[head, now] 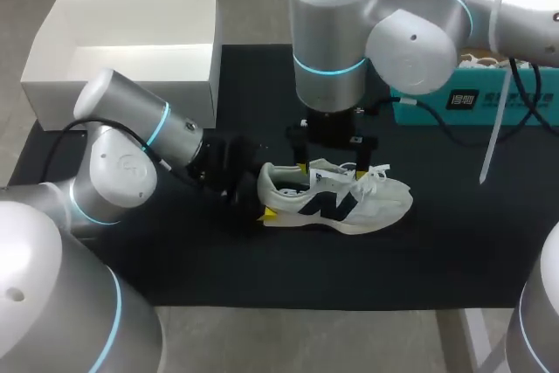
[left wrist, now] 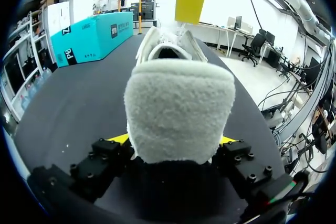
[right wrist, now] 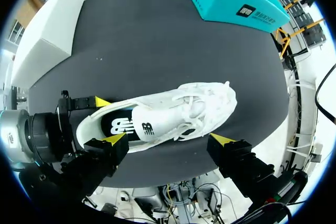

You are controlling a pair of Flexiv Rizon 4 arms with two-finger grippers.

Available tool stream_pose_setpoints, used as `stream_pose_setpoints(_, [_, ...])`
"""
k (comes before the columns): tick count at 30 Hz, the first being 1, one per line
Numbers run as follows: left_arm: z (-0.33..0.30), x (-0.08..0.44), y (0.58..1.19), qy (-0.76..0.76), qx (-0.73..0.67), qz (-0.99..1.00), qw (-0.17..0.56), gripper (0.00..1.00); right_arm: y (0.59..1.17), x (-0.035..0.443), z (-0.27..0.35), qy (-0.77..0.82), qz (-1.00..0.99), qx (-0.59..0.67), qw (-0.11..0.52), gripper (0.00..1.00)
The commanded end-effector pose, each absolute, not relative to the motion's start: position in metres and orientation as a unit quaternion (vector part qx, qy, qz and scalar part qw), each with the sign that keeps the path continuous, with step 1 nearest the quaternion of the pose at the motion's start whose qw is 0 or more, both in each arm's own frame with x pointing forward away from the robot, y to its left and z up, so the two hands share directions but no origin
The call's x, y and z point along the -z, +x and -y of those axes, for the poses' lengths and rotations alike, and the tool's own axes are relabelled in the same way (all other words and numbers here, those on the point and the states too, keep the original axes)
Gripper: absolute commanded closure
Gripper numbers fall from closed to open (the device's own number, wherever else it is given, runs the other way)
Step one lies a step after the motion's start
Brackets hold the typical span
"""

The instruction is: Take the shoe out of the shoebox, open the shoe tongue, remove and reinsert the insole, then place the shoe into the shoebox

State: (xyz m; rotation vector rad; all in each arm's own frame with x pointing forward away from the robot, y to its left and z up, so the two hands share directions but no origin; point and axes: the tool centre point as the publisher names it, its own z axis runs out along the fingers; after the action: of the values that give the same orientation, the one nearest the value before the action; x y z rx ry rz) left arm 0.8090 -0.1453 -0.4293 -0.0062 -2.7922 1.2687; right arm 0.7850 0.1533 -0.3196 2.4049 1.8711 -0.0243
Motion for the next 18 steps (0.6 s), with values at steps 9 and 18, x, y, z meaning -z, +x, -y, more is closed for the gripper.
stream_pose_setpoints(9, [0.145, 0.429, 0.809, -0.002, -0.413, 0.91, 0.038, 1.0, 0.795, 0.341, -0.162, 0.791, -0.605, 0.043, 0.081, 0.0])
stream_pose_setpoints(18, [0.145, 0.429, 0.809, -0.002, -0.413, 0.91, 0.038, 1.0, 0.799, 0.348, -0.167, 0.783, -0.606, 0.082, 0.116, 0.0])
